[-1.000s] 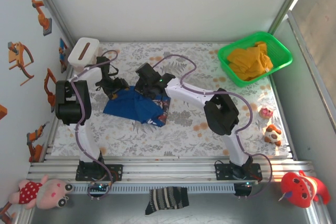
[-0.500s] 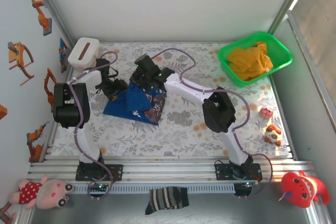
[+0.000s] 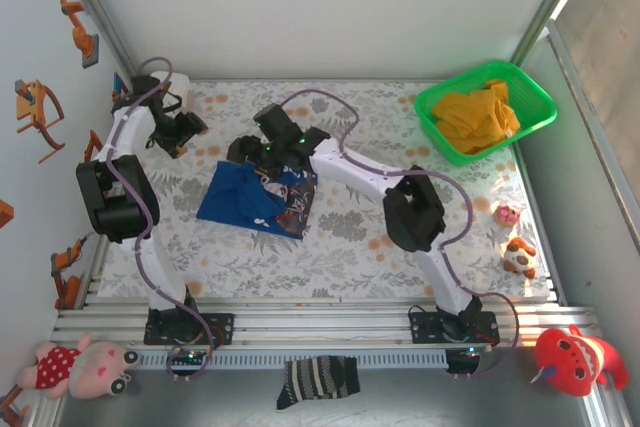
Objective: Fold the inside-out t-shirt
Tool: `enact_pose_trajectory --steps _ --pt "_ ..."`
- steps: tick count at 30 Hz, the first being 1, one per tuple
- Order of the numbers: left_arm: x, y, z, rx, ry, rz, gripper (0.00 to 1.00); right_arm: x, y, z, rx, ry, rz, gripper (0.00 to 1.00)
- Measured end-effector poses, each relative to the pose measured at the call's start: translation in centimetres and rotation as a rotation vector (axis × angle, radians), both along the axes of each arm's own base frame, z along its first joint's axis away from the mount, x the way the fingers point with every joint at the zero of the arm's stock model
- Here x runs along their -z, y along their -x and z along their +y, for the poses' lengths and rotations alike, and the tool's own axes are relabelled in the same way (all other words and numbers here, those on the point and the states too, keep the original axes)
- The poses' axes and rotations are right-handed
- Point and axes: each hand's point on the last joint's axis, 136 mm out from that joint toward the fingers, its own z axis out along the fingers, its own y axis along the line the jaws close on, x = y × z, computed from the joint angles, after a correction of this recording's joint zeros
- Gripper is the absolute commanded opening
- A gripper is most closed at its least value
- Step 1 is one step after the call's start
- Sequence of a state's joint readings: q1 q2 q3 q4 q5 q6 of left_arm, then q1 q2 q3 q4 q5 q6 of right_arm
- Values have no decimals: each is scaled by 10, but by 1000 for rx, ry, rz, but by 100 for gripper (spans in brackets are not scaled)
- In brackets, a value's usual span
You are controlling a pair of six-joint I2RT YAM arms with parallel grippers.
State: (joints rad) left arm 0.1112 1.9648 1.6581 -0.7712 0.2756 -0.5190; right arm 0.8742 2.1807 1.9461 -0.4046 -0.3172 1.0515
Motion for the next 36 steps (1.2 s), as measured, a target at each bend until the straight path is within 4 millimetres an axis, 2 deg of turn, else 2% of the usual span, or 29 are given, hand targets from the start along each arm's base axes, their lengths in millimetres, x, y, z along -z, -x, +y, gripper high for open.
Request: enact_pose_trajectory --steps 3,6,7,9,12,15,18,20,24,27,31,32,34,35,36 --pt "-13 16 -4 10 -1 -13 69 -31 11 -41 8 -9 -44 74" --pt "-22 47 -27 62 -5 -15 69 -39 5 -91 70 -7 -60 74" --pt "-24 60 -37 88 -10 -13 69 -33 1 -106 93 4 -54 74" --pt "-27 86 -63 156 -23 -17 69 -8 -10 -137 146 51 -23 74" --pt "-25 125 -101 266 -46 -15 70 41 -13 -163 170 137 52 75" --pt "-14 159 -123 329 -84 6 71 77 -7 -166 147 193 111 75" --pt "-2 186 -139 370 -133 30 73 97 -2 -162 121 213 145 74" --pt "3 195 -149 394 -161 37 74 104 -2 -160 114 213 155 74" --pt "12 197 -170 434 -215 40 75 113 -5 -156 112 203 164 73" --pt "22 189 -185 453 -262 49 75 119 -7 -152 116 190 174 72" --pt "37 178 -195 457 -308 65 76 130 -9 -147 127 181 189 68" --pt "41 175 -195 453 -319 73 76 133 -9 -147 130 181 197 65" --pt "51 174 -195 451 -338 92 72 138 -9 -146 137 182 210 51" --pt "56 174 -194 448 -348 105 67 137 -11 -145 138 174 208 40" --pt "60 174 -193 446 -356 114 57 137 -12 -144 146 168 211 30"
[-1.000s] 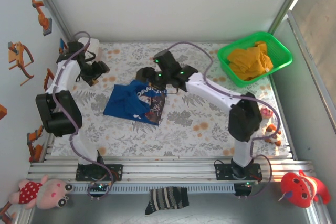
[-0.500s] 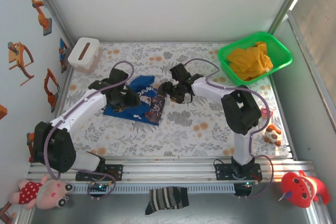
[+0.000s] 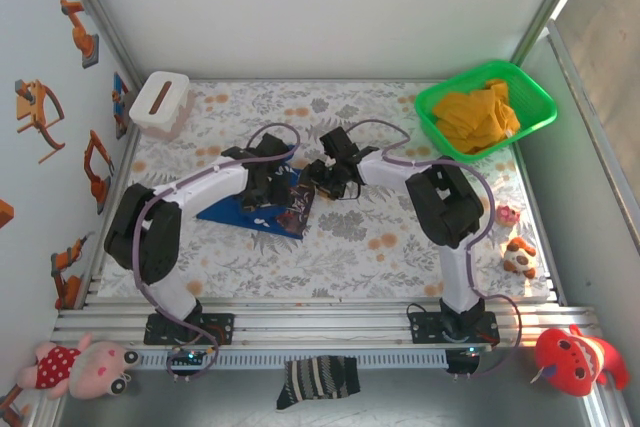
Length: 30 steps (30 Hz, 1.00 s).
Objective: Fold the inside-out t-shirt
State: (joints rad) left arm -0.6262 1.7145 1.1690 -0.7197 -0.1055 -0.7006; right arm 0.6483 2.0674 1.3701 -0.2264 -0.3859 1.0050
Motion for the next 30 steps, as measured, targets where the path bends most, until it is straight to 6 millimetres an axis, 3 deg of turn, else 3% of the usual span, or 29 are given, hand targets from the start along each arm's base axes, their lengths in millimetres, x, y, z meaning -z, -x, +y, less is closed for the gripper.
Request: enact_pose_trajectory --steps 2,4,5,9,15,16,20,22,26,30 --pt "7 0 2 -6 -15 7 27 0 -1 3 1 -11 -2 3" --pt "9 0 4 -8 -22 8 4 0 -1 4 7 -19 2 0" --pt "10 0 5 -12 -24 8 0 -1 -1 5 7 -22 2 0" --pt "5 -1 18 -42 -12 -8 0 1 -3 3 13 -27 -4 0" --pt "-35 -11 74 -220 109 -112 0 8 6 -18 53 -9 0 0" --pt "-39 -12 84 -254 132 -125 4 7 9 -23 62 -3 -3 0" --pt "-33 -3 115 -358 188 -114 49 5 23 -43 96 28 -11 0" --pt "-25 4 127 -407 198 -88 66 5 32 -53 111 45 -14 0" --pt "-22 7 142 -462 214 -72 73 0 45 -70 139 83 -27 0" --pt "-34 7 135 -443 261 -100 76 -12 59 -79 154 122 -53 0"
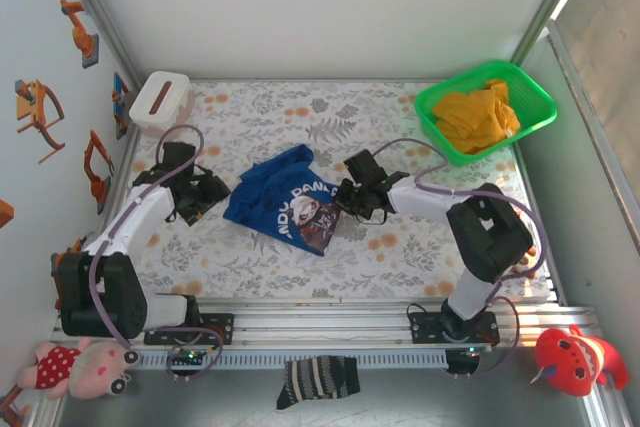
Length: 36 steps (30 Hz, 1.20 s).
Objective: Fold the inside-out t-shirt
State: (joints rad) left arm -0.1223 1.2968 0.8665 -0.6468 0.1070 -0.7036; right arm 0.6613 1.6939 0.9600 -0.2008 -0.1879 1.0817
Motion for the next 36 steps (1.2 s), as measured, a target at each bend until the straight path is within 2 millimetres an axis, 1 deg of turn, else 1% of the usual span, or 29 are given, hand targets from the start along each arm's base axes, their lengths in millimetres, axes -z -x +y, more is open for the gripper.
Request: enact_pose_trajectory --steps 3,4,6,7,9,11,12,14,16,18,20,21,23,26,27,28,29,30,31,32,33,34,35,36 --pt "-13 2 -12 28 24 -42 78 -10 11 2 -8 21 -21 0" --pt "-18 4 -19 46 30 -58 78 -12 14 3 -10 26 -25 8" --pt "-24 8 -33 88 40 -80 79 -13 20 1 -12 45 -20 41" --pt "-26 10 -39 107 43 -86 79 -13 23 -4 -9 70 -16 50" --pt "-27 14 -48 135 44 -88 80 -13 26 -15 -12 128 -16 56" --pt "-22 18 -52 151 35 -77 80 -20 25 -23 -26 175 -28 57" --pt "-19 20 -53 161 24 -68 80 -28 21 -23 -41 187 -43 57" --pt "-13 24 -57 186 -3 -51 81 -49 9 -16 -78 186 -92 58" --pt "-6 27 -62 230 -44 -34 81 -74 -10 -1 -121 160 -155 59" --pt "2 30 -66 272 -88 -12 82 -92 -28 15 -157 129 -200 60" --pt "11 32 -68 308 -129 14 82 -100 -47 31 -187 107 -227 61" --pt "15 32 -69 324 -153 23 83 -100 -55 38 -198 100 -232 61" --pt "22 31 -69 344 -191 40 83 -91 -67 48 -218 96 -220 61" --pt "30 29 -68 358 -236 57 83 -65 -76 56 -232 108 -172 60" --pt "33 28 -67 361 -250 63 83 -54 -77 57 -236 116 -151 58" --pt "36 28 -67 362 -261 69 80 -46 -77 58 -239 119 -132 53" --pt "39 27 -66 362 -269 74 72 -38 -77 60 -243 120 -112 40" --pt "42 25 -66 370 -279 77 60 -32 -78 62 -247 117 -98 22" --pt "44 24 -66 369 -285 78 43 -28 -79 64 -250 110 -88 4" --pt "45 22 -66 371 -292 76 26 -26 -80 68 -254 98 -80 0" --pt "45 20 -67 371 -297 73 14 -25 -82 71 -254 83 -75 0" --pt "44 17 -67 371 -301 67 5 -27 -84 74 -251 67 -73 0" --pt "41 14 -67 370 -303 56 0 -31 -88 77 -249 46 -77 0" --pt "37 10 -67 370 -306 44 0 -36 -93 82 -247 22 -84 0"
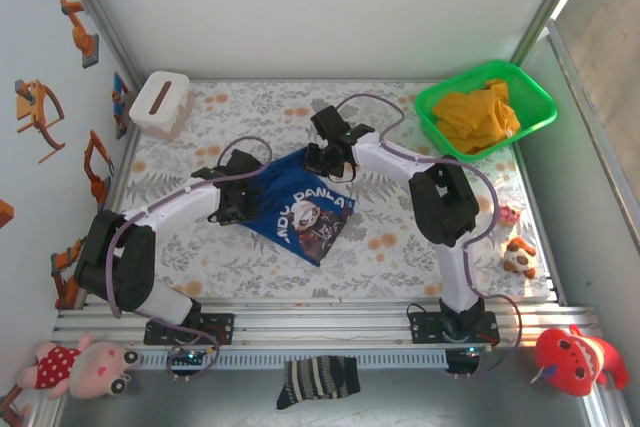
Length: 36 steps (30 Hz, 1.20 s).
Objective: Fold the inside-out t-shirt
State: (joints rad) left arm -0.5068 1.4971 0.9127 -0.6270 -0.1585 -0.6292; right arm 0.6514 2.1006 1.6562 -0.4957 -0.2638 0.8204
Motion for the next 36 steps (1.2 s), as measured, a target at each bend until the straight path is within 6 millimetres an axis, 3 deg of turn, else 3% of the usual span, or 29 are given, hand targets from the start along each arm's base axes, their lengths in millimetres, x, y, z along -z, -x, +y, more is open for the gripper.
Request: enact_pose_trajectory --steps 5,6,9,10,12,14,17,19,21,24,27,29,31,36 --pt "-21 -29 10 -54 32 -65 0 -38 -39 34 -4 -171 -75 0" --pt "-24 -33 17 -75 38 -71 0 -44 -46 42 -9 -213 -91 6" --pt "-25 -43 40 -145 41 -74 0 -52 -65 68 -29 -351 -120 53" --pt "-25 -45 46 -165 42 -72 6 -51 -68 75 -34 -392 -121 62" --pt "-21 -50 62 -214 44 -57 45 -47 -70 83 -41 -453 -118 65" --pt "-15 -54 72 -251 54 -34 65 -44 -67 85 -46 -490 -108 66" --pt "-9 -60 83 -292 66 -4 75 -43 -54 77 -50 -500 -93 64" --pt "-11 -63 85 -303 75 -1 76 -47 -40 63 -49 -491 -83 59" --pt "-19 -67 82 -301 96 -13 77 -57 -25 47 -54 -480 -87 49" --pt "-36 -67 72 -288 152 -49 78 -79 -2 23 -68 -465 -120 23" --pt "-61 -59 50 -256 228 -108 78 -87 22 3 -84 -432 -137 8" --pt "-73 -45 28 -215 283 -135 78 -77 39 -10 -93 -384 -122 0" --pt "-74 -30 7 -179 331 -133 78 -59 51 -19 -94 -334 -88 0" --pt "-41 2 -24 -160 374 -45 78 -8 75 -33 -90 -213 14 0"
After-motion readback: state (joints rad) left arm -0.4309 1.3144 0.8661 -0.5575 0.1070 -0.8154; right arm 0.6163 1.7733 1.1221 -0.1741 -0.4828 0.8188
